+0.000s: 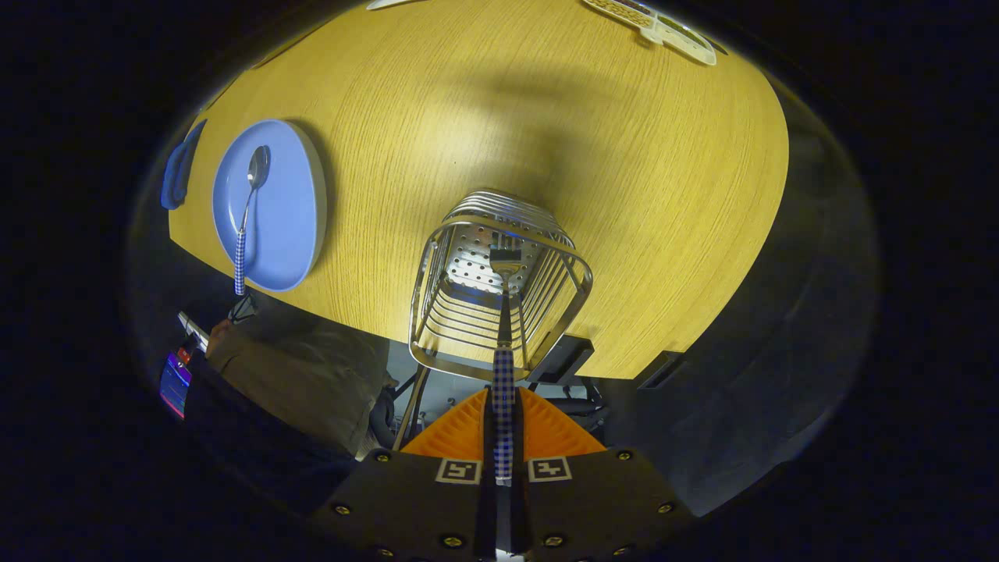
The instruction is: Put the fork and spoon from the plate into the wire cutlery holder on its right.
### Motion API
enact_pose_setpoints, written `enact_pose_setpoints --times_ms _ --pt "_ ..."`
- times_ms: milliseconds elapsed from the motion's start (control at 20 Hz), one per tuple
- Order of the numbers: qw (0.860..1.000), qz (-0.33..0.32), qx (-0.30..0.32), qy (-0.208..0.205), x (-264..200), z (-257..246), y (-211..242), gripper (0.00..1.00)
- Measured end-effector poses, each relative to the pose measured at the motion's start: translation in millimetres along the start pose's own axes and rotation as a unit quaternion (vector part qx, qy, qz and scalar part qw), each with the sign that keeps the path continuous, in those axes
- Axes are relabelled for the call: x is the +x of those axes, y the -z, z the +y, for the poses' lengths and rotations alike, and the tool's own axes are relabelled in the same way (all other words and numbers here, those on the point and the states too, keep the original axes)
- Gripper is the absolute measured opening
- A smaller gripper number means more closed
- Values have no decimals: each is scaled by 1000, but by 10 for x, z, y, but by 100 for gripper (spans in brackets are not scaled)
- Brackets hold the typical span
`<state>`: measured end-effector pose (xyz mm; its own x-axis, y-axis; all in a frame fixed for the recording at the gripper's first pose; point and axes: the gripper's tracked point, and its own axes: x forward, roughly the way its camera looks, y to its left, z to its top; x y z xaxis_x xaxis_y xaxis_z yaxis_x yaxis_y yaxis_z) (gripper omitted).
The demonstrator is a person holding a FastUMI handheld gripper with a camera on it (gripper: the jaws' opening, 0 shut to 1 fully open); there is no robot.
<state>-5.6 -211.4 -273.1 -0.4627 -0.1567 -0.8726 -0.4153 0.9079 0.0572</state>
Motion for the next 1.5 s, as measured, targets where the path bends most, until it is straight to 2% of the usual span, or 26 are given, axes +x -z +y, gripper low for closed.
enact_pose_setpoints --times_ms 100,500,950,1250,1500 --pt "1000 -6 0 1 -19 1 -31 11" --pt "999 -38 7 1 -135 -23 26 11" --pt "993 -116 30 14 -367 -79 123 14" --pt "981 -189 27 12 -566 235 280 14" --pt "971 -238 26 -1 -525 732 246 14"
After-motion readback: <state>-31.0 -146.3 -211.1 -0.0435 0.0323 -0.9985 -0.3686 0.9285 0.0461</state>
